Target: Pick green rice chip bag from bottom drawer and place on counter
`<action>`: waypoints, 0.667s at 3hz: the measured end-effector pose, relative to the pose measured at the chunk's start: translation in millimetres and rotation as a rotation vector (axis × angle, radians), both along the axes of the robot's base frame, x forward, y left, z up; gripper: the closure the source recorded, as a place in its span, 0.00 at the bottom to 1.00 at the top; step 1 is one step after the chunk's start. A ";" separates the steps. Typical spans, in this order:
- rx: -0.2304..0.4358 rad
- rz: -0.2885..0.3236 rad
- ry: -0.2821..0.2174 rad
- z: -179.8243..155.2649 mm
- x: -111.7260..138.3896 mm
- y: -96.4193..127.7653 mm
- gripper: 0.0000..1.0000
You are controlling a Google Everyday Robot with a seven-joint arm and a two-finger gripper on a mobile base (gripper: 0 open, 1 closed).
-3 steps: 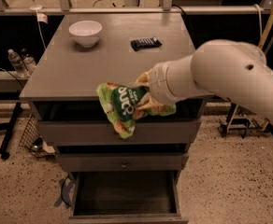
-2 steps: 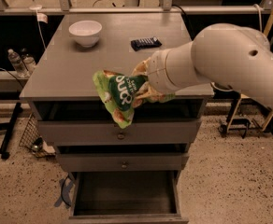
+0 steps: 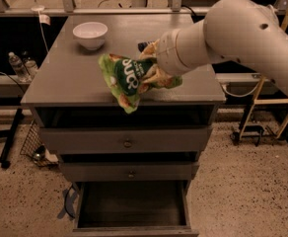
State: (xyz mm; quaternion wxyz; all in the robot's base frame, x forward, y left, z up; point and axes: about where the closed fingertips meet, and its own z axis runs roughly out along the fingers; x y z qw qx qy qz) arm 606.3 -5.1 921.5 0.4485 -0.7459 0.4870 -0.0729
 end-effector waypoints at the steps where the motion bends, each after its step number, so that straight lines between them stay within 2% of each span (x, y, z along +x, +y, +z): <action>1: 0.058 -0.015 0.012 5.3 40.6 -3.3 1.00; 2: 0.090 -0.030 0.017 5.4 64.1 -4.6 1.00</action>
Offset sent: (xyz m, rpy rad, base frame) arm 0.0947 -0.0103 0.0076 0.1323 0.0209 -0.0558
